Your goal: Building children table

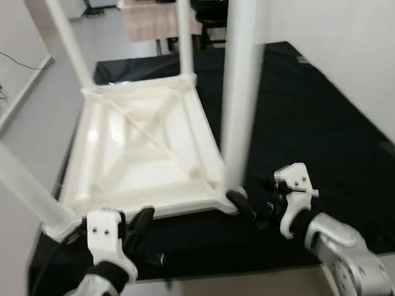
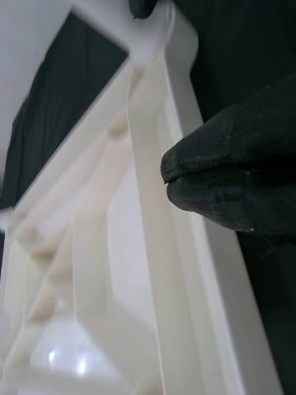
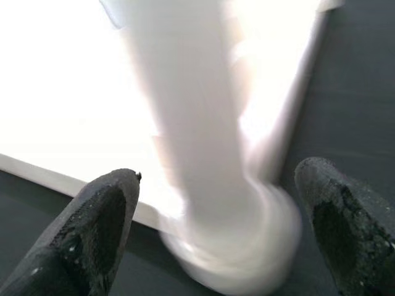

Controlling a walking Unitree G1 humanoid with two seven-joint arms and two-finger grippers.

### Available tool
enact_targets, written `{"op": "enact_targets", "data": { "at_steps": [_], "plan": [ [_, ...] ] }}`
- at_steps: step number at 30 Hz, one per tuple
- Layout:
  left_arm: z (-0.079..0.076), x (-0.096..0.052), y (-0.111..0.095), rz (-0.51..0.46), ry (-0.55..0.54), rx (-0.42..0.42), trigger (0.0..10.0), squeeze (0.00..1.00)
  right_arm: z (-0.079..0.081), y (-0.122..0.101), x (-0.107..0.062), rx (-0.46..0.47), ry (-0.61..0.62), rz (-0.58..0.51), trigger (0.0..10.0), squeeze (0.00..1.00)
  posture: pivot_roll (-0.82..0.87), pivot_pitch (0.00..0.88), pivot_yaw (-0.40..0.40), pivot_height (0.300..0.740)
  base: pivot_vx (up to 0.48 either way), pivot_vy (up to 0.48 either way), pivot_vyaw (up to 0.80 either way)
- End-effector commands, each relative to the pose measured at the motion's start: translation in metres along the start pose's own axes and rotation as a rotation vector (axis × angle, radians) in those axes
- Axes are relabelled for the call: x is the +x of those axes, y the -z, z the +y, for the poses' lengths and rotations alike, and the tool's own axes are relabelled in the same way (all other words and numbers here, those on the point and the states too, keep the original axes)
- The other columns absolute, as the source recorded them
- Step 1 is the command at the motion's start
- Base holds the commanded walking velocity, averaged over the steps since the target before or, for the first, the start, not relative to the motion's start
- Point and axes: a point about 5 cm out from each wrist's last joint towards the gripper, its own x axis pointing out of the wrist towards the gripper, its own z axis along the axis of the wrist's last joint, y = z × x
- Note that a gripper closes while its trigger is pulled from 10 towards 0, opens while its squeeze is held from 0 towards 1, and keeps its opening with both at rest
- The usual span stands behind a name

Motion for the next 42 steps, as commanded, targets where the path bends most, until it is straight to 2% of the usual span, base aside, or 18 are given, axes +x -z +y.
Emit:
{"op": "enact_targets", "data": {
  "at_steps": [1,12,23,27,29,30,32,34,37,41,42],
  "plan": [
    [-0.001,0.001,0.002,0.008,0.003,0.008,10.0,0.00,-0.001,0.001,-0.003,0.006,-0.007,0.013,10.0,0.00,0.04,0.077,-0.054,0.740,0.000,0.480,0.00],
    [-0.003,0.000,0.001,-0.007,0.007,0.047,10.0,0.00,0.000,0.002,-0.003,0.020,-0.035,0.026,10.0,0.00,0.05,0.072,-0.056,0.740,0.000,0.044,0.00],
    [-0.001,-0.013,-0.004,-0.022,-0.036,0.071,10.0,0.00,0.000,0.001,-0.003,0.033,-0.066,0.041,10.0,0.00,0.06,0.084,-0.054,0.740,0.000,0.000,0.00],
    [-0.001,-0.014,-0.004,-0.017,-0.033,0.075,10.0,0.00,-0.001,0.000,-0.005,-0.027,-0.103,0.066,10.0,0.00,0.07,0.085,-0.052,0.740,0.000,0.000,0.00],
    [-0.003,-0.015,-0.003,-0.008,0.000,0.068,10.0,0.00,-0.008,-0.002,-0.009,-0.097,-0.113,0.091,10.0,0.00,0.07,0.087,-0.054,0.740,0.000,0.000,0.00],
    [-0.003,-0.015,-0.003,-0.008,0.000,0.068,10.0,0.00,-0.008,-0.002,-0.009,-0.097,-0.113,0.091,10.0,0.00,0.07,0.087,-0.054,0.740,0.000,0.000,0.00],
    [-0.010,-0.020,-0.001,0.019,0.095,0.052,10.0,0.00,-0.022,-0.003,-0.022,-0.115,-0.145,0.138,10.0,0.00,0.07,0.090,-0.050,0.740,0.000,0.000,0.00],
    [-0.015,-0.025,0.001,0.050,0.170,0.050,10.0,0.00,-0.029,-0.005,-0.037,-0.132,-0.215,0.180,10.0,0.00,0.07,0.090,-0.050,0.740,0.000,0.000,0.00],
    [-0.015,-0.025,0.001,0.050,0.170,0.050,10.0,0.00,-0.029,-0.005,-0.037,-0.132,-0.215,0.180,10.0,0.00,0.07,0.090,-0.050,0.740,0.000,0.000,0.00],
    [-0.016,-0.032,0.001,0.070,0.233,0.020,10.0,0.00,-0.027,-0.010,-0.061,-0.154,-0.377,0.259,10.0,0.00,0.07,0.094,-0.047,0.740,0.000,0.000,0.00],
    [-0.016,-0.032,0.001,0.070,0.233,0.020,10.0,0.00,-0.027,-0.010,-0.061,-0.154,-0.377,0.259,10.0,0.00,0.07,0.094,-0.047,0.740,0.000,0.000,0.00]
  ]
}}
